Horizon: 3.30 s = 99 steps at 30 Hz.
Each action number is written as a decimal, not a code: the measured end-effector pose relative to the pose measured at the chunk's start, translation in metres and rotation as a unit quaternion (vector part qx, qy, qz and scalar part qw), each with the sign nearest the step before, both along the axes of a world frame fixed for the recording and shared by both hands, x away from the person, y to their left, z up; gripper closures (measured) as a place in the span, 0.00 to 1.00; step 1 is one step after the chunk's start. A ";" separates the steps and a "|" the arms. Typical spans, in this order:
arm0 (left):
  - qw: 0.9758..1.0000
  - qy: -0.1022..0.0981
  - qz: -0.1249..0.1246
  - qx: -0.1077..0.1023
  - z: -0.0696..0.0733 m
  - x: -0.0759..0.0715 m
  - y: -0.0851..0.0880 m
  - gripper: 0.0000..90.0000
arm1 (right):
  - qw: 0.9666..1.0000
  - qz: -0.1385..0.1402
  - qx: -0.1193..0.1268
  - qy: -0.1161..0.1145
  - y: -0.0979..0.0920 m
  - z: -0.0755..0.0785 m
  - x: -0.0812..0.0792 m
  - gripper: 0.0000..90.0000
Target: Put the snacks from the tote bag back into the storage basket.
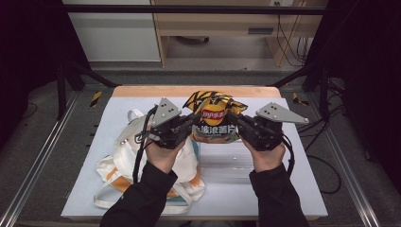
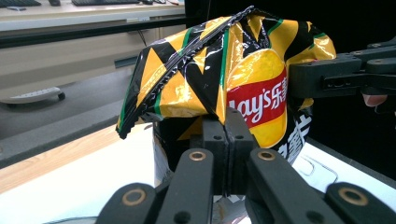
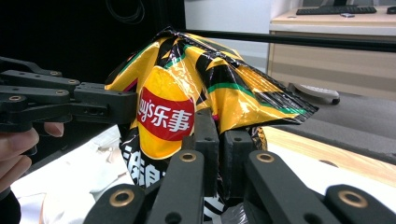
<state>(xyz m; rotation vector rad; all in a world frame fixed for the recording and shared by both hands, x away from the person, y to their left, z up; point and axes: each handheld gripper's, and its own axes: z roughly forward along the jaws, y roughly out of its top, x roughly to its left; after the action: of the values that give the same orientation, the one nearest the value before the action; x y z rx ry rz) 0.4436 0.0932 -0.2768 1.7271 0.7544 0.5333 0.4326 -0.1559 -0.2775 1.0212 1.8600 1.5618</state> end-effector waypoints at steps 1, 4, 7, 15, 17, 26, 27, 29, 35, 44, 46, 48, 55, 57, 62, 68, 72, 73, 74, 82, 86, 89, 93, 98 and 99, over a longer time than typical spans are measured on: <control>1.000 0.002 -0.003 0.001 -0.002 0.001 -0.004 0.99 | 1.000 -0.001 -0.001 0.002 -0.003 -0.001 0.000 0.97; 1.000 0.004 -0.006 0.006 -0.005 0.003 -0.010 0.99 | 1.000 -0.005 -0.001 0.005 -0.009 -0.005 -0.001 0.97; 1.000 0.008 -0.010 0.007 -0.009 0.005 -0.016 0.99 | 1.000 -0.008 -0.003 0.007 -0.014 -0.009 0.000 0.97; 1.000 0.017 -0.021 0.015 -0.019 0.010 -0.031 0.99 | 1.000 -0.019 0.001 0.017 -0.028 -0.021 -0.001 0.97; 0.999 0.019 -0.022 0.017 -0.022 0.011 -0.033 0.99 | 1.000 -0.020 0.000 0.020 -0.031 -0.023 0.000 0.97; 0.999 0.034 -0.023 0.025 -0.037 0.017 -0.040 0.99 | 0.999 -0.024 -0.003 0.037 -0.037 -0.038 0.005 0.96; 0.999 0.035 -0.023 0.026 -0.039 0.017 -0.040 0.99 | 0.999 -0.024 -0.003 0.039 -0.037 -0.040 0.006 0.96; 0.999 0.038 -0.022 0.027 -0.044 0.019 -0.040 0.99 | 0.999 -0.025 -0.005 0.044 -0.037 -0.043 0.008 0.96; 0.998 0.050 -0.015 0.029 -0.057 0.025 -0.041 0.99 | 0.998 -0.028 -0.011 0.059 -0.035 -0.055 0.014 0.96; 0.997 0.069 -0.007 0.039 -0.072 0.031 -0.039 0.99 | 0.996 -0.027 -0.019 0.080 -0.031 -0.069 0.022 0.95; 0.997 0.073 -0.004 0.039 -0.075 0.032 -0.039 0.99 | 0.996 -0.028 -0.020 0.085 -0.030 -0.072 0.024 0.95; 0.996 0.078 -0.001 0.042 -0.079 0.034 -0.038 0.99 | 0.995 -0.028 -0.021 0.090 -0.029 -0.076 0.026 0.95; 0.995 0.088 0.008 0.046 -0.089 0.038 -0.038 0.98 | 0.994 -0.031 -0.031 0.101 -0.025 -0.084 0.031 0.95; 0.995 0.091 0.009 0.045 -0.090 0.039 -0.038 0.98 | 0.994 -0.032 -0.033 0.104 -0.024 -0.086 0.032 0.94; 0.994 0.093 0.014 0.046 -0.092 0.041 -0.038 0.97 | 0.993 -0.034 -0.037 0.105 -0.023 -0.089 0.035 0.93; 0.994 0.095 0.022 0.045 -0.095 0.046 -0.040 0.95 | 0.993 -0.042 -0.045 0.102 -0.021 -0.092 0.038 0.91; 0.994 0.094 0.028 0.045 -0.097 0.051 -0.041 0.94 | 0.993 -0.048 -0.047 0.094 -0.019 -0.094 0.043 0.89; 0.994 0.093 0.029 0.045 -0.097 0.052 -0.041 0.94 | 0.994 -0.050 -0.047 0.090 -0.018 -0.095 0.044 0.88; 0.994 0.091 0.032 0.045 -0.098 0.054 -0.042 0.93 | 0.994 -0.051 -0.049 0.088 -0.018 -0.096 0.045 0.87; 0.995 0.088 0.042 0.037 -0.101 0.063 -0.046 0.92 | 0.994 -0.071 -0.055 0.068 -0.017 -0.100 0.054 0.79; 0.995 0.086 0.045 0.036 -0.102 0.066 -0.047 0.91 | 0.994 -0.076 -0.053 0.064 -0.017 -0.102 0.059 0.76; 0.994 0.082 0.052 0.042 -0.103 0.069 -0.048 0.87 | 0.993 -0.080 -0.055 0.060 -0.018 -0.104 0.062 0.71; 0.994 0.081 0.058 0.038 -0.105 0.073 -0.048 0.81 | 0.993 -0.084 -0.055 0.056 -0.018 -0.106 0.067 0.62; 0.994 0.083 0.062 0.034 -0.106 0.077 -0.046 0.68 | 0.993 -0.091 -0.051 0.047 -0.019 -0.108 0.071 0.52; 0.994 0.085 0.063 0.033 -0.106 0.077 -0.045 0.66 | 0.993 -0.092 -0.047 0.049 -0.019 -0.108 0.071 0.50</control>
<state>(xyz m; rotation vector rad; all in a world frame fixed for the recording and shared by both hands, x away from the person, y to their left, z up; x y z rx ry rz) 0.5211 0.0477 -0.3833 1.8099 0.9807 0.5058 0.5036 -0.1754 -0.3852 1.2078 1.8261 1.3281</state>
